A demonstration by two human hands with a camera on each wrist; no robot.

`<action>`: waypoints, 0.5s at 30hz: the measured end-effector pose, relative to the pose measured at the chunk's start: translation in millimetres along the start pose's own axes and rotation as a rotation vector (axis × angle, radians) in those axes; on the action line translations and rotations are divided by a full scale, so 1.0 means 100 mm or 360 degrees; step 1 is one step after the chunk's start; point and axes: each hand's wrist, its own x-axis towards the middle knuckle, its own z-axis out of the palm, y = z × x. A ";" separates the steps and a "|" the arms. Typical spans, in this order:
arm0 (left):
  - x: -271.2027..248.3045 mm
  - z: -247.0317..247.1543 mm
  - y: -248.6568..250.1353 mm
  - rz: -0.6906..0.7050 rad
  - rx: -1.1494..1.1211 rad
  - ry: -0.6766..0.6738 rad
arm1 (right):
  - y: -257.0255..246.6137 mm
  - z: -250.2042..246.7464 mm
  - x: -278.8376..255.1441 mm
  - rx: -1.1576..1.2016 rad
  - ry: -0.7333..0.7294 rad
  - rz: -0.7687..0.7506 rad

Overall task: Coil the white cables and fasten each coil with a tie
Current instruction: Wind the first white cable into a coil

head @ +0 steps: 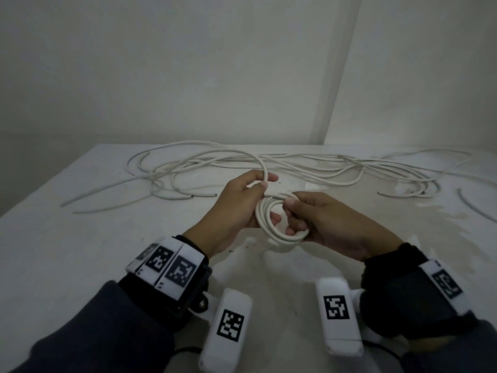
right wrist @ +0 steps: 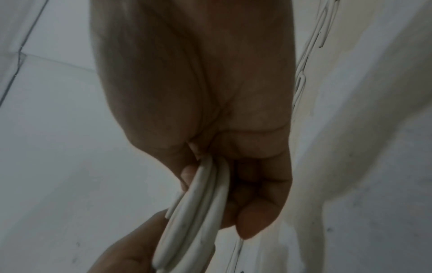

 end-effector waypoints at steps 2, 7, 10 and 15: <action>0.02 -0.01 0.00 -0.0080 -0.0136 -0.0087 | 0.00 0.01 0.00 0.0000 0.0026 -0.0016; 0.05 -0.02 -0.01 -0.0314 -0.0633 -0.0312 | 0.02 0.05 0.02 -0.0064 0.0088 -0.0093; 0.05 -0.06 0.00 -0.0442 -0.0590 -0.0414 | 0.01 0.05 -0.01 -0.0141 0.0003 -0.0104; 0.00 -0.08 0.10 -0.0529 -0.0342 -0.0442 | -0.03 0.08 -0.06 -0.0267 -0.0082 -0.0155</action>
